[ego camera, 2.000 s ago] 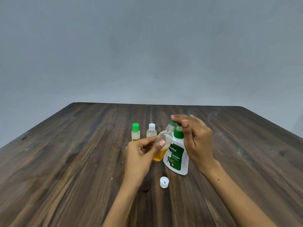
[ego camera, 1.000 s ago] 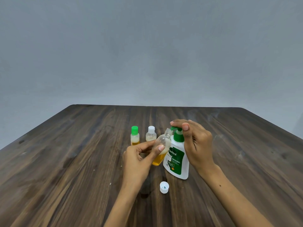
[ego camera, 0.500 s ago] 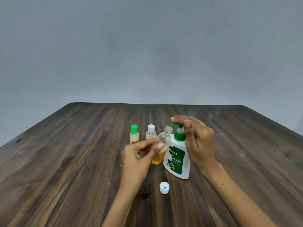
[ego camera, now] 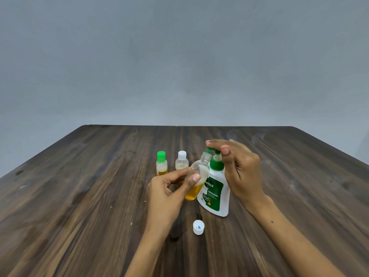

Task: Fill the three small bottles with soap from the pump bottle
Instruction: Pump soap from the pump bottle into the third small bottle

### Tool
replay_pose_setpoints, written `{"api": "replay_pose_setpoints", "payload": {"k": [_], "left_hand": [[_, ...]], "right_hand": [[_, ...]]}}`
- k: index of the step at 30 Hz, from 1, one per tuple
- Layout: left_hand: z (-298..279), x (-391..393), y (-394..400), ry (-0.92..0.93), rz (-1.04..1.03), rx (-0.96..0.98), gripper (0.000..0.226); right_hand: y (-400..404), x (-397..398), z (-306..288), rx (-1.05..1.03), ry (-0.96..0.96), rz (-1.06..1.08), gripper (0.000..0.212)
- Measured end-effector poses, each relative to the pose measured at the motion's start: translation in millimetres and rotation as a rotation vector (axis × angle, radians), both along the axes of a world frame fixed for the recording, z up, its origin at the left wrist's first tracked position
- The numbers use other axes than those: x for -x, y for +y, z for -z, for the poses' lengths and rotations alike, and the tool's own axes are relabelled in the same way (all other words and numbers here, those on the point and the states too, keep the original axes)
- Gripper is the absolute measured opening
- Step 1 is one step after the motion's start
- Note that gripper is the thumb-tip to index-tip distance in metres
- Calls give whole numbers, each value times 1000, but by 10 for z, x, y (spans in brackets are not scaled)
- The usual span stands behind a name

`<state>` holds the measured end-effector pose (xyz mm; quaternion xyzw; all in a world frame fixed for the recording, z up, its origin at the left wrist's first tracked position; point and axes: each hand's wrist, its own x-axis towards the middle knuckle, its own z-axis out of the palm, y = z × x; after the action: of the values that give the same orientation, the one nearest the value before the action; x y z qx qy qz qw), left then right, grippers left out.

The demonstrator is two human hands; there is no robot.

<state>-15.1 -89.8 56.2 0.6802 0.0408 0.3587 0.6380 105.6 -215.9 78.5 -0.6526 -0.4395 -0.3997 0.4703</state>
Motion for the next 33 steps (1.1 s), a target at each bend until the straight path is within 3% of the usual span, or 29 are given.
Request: {"api": "replay_pose_setpoints", "payload": {"k": [17,33], "left_hand": [[71,-2,12,9,9,13,23],[54,19,28,7,-1,7,34]], "right_hand": [[40,21,120,-56,17,-17,57],[45,6,55,-46,16,-22,59]]}}
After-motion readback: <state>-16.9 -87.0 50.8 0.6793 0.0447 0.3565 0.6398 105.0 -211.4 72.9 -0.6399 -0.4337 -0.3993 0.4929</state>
